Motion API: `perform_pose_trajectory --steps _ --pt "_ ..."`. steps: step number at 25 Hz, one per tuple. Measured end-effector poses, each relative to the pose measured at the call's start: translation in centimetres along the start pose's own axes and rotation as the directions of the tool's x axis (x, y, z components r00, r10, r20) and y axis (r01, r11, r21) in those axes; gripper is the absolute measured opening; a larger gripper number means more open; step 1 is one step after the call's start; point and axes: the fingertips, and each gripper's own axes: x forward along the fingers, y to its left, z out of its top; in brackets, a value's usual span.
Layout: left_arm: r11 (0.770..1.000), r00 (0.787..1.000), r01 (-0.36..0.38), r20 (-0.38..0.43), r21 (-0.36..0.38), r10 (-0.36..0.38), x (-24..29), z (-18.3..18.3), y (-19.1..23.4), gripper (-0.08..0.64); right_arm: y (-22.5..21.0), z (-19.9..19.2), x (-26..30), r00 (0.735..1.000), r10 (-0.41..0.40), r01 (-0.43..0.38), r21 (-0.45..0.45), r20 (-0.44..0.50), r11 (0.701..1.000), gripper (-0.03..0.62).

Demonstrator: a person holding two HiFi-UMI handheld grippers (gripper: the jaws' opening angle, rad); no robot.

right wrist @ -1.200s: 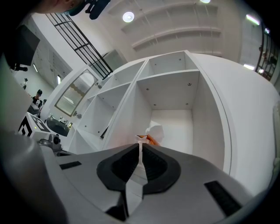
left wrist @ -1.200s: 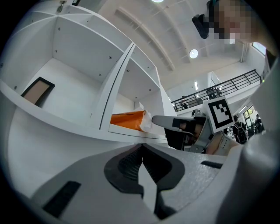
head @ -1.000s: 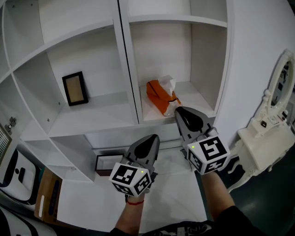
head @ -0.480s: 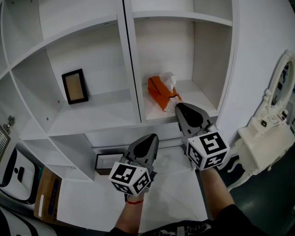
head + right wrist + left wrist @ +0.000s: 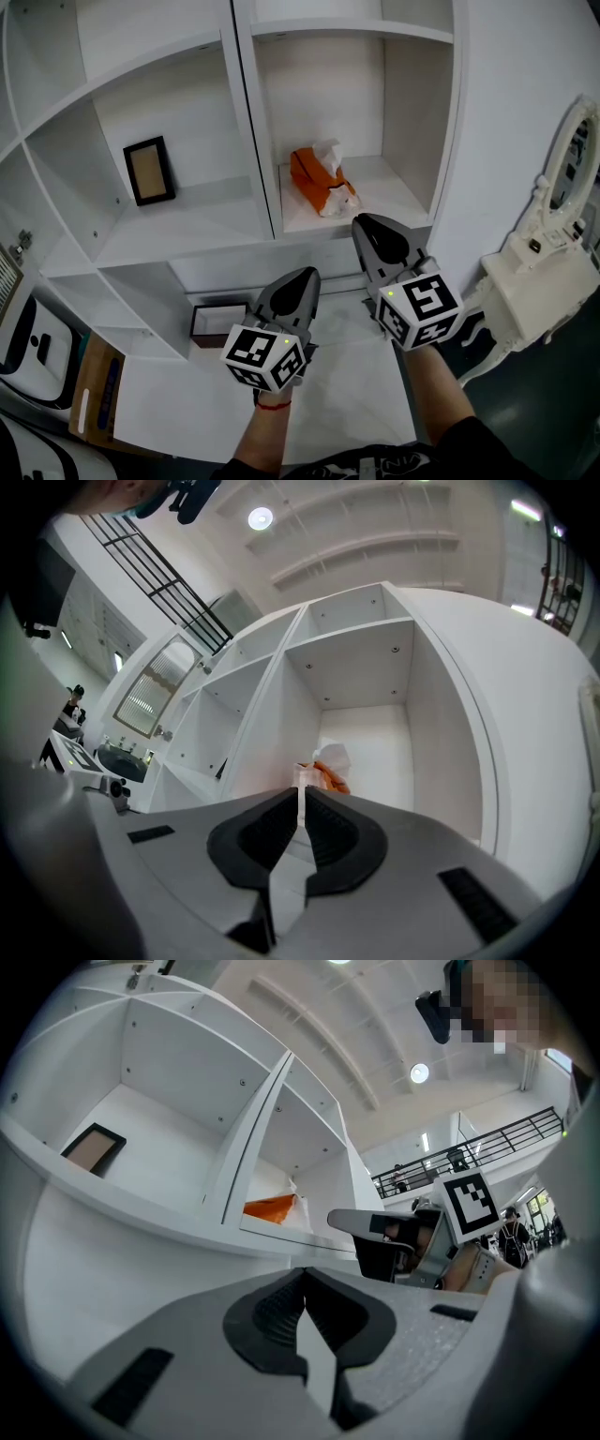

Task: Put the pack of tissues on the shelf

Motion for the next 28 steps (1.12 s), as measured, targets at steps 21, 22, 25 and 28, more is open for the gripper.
perform_pose_trajectory --steps 21,22,25,28 --pt "0.99 0.99 -0.141 0.019 0.023 0.14 -3.3 -3.9 -4.6 0.007 4.6 -7.1 -7.9 0.97 0.238 -0.231 0.109 -0.051 0.967 0.025" --pt "0.989 0.989 -0.148 0.012 0.024 0.148 -3.7 -4.3 -4.7 0.008 5.1 -7.6 -8.2 0.966 0.254 -0.247 0.118 -0.055 0.962 0.025" --pt "0.984 0.985 -0.173 0.002 0.045 0.173 -4.8 -5.3 -4.9 0.008 6.2 -9.0 -9.1 0.951 0.303 -0.293 0.134 -0.06 0.947 0.025" --pt "0.979 0.98 -0.197 -0.006 0.057 0.198 -5.9 -6.3 -5.4 0.008 7.3 -10.2 -10.2 0.936 0.345 -0.333 0.15 -0.065 0.931 0.025"
